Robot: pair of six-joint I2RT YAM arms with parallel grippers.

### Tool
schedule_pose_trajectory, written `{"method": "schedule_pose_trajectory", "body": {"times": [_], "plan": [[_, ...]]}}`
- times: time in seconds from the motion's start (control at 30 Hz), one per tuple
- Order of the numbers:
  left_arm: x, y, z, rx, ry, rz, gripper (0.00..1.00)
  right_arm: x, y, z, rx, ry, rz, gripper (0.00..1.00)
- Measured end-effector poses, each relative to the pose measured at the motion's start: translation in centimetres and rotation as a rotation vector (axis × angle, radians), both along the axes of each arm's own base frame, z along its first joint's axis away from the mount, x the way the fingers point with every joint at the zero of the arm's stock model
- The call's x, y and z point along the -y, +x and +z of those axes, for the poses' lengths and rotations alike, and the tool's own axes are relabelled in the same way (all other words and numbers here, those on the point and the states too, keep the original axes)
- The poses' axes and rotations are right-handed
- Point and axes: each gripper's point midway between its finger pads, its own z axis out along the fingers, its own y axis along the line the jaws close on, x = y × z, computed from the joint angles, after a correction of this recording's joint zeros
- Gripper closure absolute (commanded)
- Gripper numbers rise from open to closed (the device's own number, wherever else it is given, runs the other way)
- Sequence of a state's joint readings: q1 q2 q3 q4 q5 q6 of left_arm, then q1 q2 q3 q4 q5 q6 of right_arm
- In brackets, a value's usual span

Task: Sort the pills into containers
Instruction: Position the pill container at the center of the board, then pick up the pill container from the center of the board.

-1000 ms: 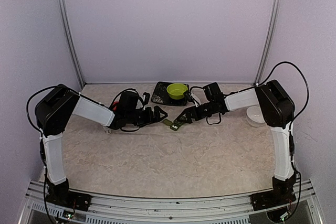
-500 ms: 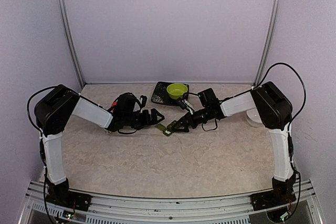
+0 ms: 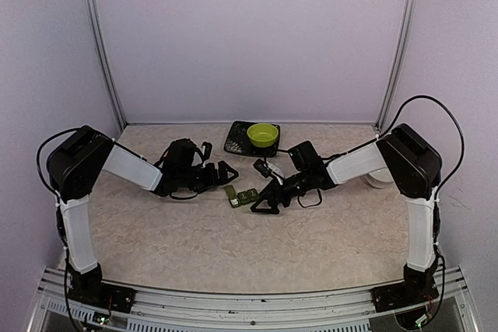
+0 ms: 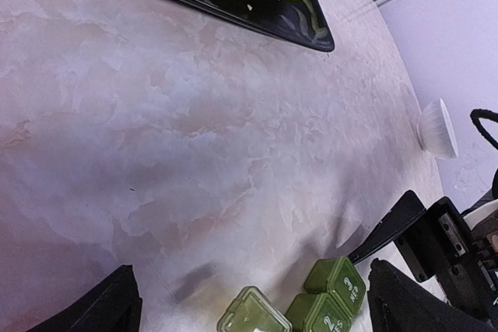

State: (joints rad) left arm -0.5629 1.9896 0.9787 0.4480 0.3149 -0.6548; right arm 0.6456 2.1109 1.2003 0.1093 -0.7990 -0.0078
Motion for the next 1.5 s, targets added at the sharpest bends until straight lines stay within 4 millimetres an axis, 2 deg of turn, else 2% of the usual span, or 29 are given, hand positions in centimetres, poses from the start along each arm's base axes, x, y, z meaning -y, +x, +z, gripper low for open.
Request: {"method": "schedule_pose_trajectory", "body": {"times": [0.23, 0.43, 0.6, 0.7, 0.83, 0.97, 1.13, 1.27, 1.4, 1.43, 1.5], "plan": [[0.1, -0.2, 0.7, 0.008, -0.011, -0.008, 0.01, 1.2, 1.0, -0.6, 0.171, -0.12, -0.03, 0.0], [-0.1, -0.5, 0.8, 0.001, -0.01, -0.013, 0.01, 2.0, 1.9, -0.9, 0.367, -0.207, 0.058, 0.0], [0.0, -0.7, 0.9, 0.001, -0.012, -0.016, 0.01, 0.5, 4.0, 1.5, 0.505, -0.211, 0.147, 0.0], [-0.2, -1.0, 0.5, -0.009, -0.006, -0.018, 0.01, -0.2, 4.4, 2.0, 0.544, -0.196, 0.205, 0.0], [-0.1, -1.3, 0.4, -0.014, -0.003, -0.021, 0.01, -0.5, 3.6, 0.6, 0.53, -0.19, 0.302, 0.0], [-0.1, -1.4, 0.8, -0.007, -0.008, -0.023, 0.01, -0.1, 2.5, -1.8, 0.489, -0.206, 0.375, 0.0], [-0.1, -1.4, 0.7, -0.009, -0.007, -0.024, 0.01, -0.6, 3.0, -1.8, 0.502, -0.183, 0.407, 0.01], [-0.2, -1.5, 0.6, -0.013, -0.005, -0.024, 0.01, -1.3, 3.3, -1.9, 0.498, -0.158, 0.426, 0.05], [-0.2, -1.6, 0.5, -0.015, -0.004, -0.024, 0.01, -1.5, 2.8, -1.7, 0.475, -0.133, 0.446, 0.15], [-0.2, -1.6, 0.5, -0.016, -0.003, -0.024, 0.01, -1.6, 2.7, -1.7, 0.467, -0.124, 0.451, 0.18], [-0.2, -1.6, 0.6, -0.016, -0.003, -0.024, 0.01, -1.7, 2.4, -1.6, 0.46, -0.112, 0.458, 0.32]]}}
